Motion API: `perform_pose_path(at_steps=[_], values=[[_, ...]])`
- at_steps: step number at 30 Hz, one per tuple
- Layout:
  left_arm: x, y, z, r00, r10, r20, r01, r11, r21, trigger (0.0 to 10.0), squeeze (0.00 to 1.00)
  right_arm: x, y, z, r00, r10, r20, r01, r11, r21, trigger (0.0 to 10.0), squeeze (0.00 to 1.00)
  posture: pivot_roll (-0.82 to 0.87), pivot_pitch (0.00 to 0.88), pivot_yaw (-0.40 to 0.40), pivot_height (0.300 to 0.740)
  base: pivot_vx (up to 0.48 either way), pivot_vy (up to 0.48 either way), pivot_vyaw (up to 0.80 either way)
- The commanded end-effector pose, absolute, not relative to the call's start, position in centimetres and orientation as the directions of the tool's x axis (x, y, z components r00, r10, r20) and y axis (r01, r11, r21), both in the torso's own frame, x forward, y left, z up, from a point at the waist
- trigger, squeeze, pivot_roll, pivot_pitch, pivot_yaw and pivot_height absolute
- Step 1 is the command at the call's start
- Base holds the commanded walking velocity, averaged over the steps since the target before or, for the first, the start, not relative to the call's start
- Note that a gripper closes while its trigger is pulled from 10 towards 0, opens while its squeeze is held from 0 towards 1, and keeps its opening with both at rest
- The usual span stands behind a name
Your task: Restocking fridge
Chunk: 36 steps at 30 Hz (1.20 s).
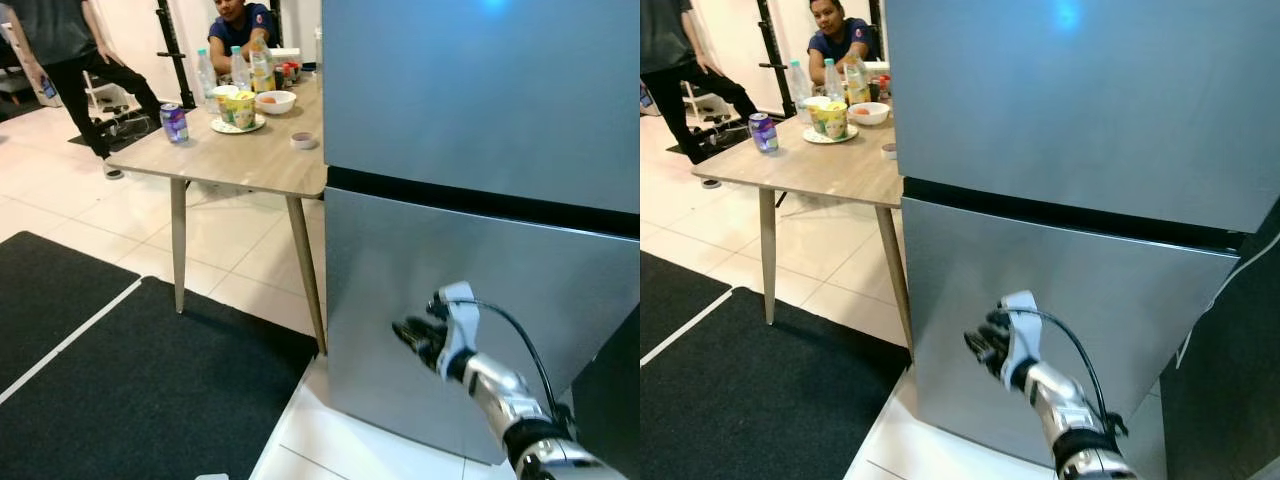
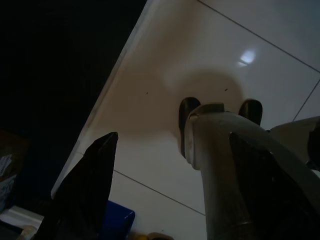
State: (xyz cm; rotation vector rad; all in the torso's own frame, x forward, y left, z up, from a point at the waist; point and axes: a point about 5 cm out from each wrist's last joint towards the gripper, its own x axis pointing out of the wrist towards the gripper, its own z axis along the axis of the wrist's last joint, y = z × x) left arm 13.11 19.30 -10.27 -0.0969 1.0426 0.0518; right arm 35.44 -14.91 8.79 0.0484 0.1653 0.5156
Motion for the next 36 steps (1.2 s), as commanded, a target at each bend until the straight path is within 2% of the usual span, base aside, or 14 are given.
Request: perform_pose_path(at_steps=[1, 7, 10, 12, 15, 19, 26, 34, 36], values=[[12.7, 19.6, -10.4, 0.492, 0.007, -0.871, -0.101, 0.994, -0.049, 10.0, 0.00, 36.2, -14.7, 10.0, 0.879, 0.462, -0.120, -0.462, 0.886, 0.034, 10.0, 0.00, -0.10, 0.029, -0.001, 0.734, 0.000, 0.000, 0.00], [12.2, 19.6, -10.5, 0.488, 0.006, -0.873, -0.100, 0.994, -0.048, 10.0, 0.00, 38.2, -13.8, 13.0, 0.910, 0.402, -0.096, -0.410, 0.909, -0.077, 10.0, 0.00, -0.09, 0.063, -0.006, 0.734, 0.000, 0.000, 0.00], [11.8, 19.6, -10.6, 0.485, 0.005, -0.874, -0.096, 0.994, -0.048, 10.0, 0.00, 38.5, -14.0, 13.2, 0.923, 0.364, -0.122, -0.378, 0.918, -0.120, 10.0, 0.00, -0.08, 0.088, -0.009, 0.734, 0.000, 0.000, 0.00], [10.6, 19.7, -10.8, 0.480, 0.004, -0.877, -0.097, 0.994, -0.049, 10.0, 0.00, 39.1, -15.0, 14.0, 0.945, 0.303, -0.122, -0.319, 0.937, -0.144, 10.0, 0.00, -0.05, 0.156, -0.020, 0.734, 0.000, 0.000, 0.00], [10.2, 19.7, -10.9, 0.477, 0.004, -0.879, -0.098, 0.994, -0.049, 10.0, 0.00, 39.2, -15.2, 14.3, 0.950, 0.291, -0.117, -0.306, 0.941, -0.146, 10.0, 0.00, -0.05, 0.164, -0.020, 0.734, 0.000, 0.000, 0.00], [8.9, 20.0, -11.1, 0.463, 0.005, -0.886, -0.091, 0.995, -0.042, 10.0, 0.00, 39.9, -15.5, 16.0, 0.960, 0.269, -0.079, -0.279, 0.945, -0.171, 10.0, 0.00, -0.03, 0.216, -0.024, 0.734, 0.000, 0.000, 0.00], [8.9, 20.4, -11.0, 0.475, 0.005, -0.880, -0.081, 0.996, -0.038, 10.0, 0.00, 40.7, -15.8, 18.3, 0.975, 0.221, -0.024, -0.221, 0.953, -0.207, 10.0, 0.00, -0.02, 0.246, -0.021, 0.734, 0.000, 0.000, 0.00], [10.2, 20.6, -10.6, 0.522, -0.002, -0.853, -0.064, 0.997, -0.041, 10.0, 0.00, 41.6, -17.8, 21.5, 0.998, 0.046, 0.053, -0.031, 0.968, -0.250, 10.0, 0.00, -0.01, 0.255, -0.020, 0.734, 0.000, 0.000, 0.00], [10.2, 20.6, -10.6, 0.522, -0.002, -0.853, -0.064, 0.997, -0.041, 10.0, 0.00, 41.6, -17.8, 21.5, 0.998, 0.046, 0.053, -0.031, 0.968, -0.250, 10.0, 0.00, -0.01, 0.255, -0.020, 0.734, 0.000, 0.000, 0.00]])
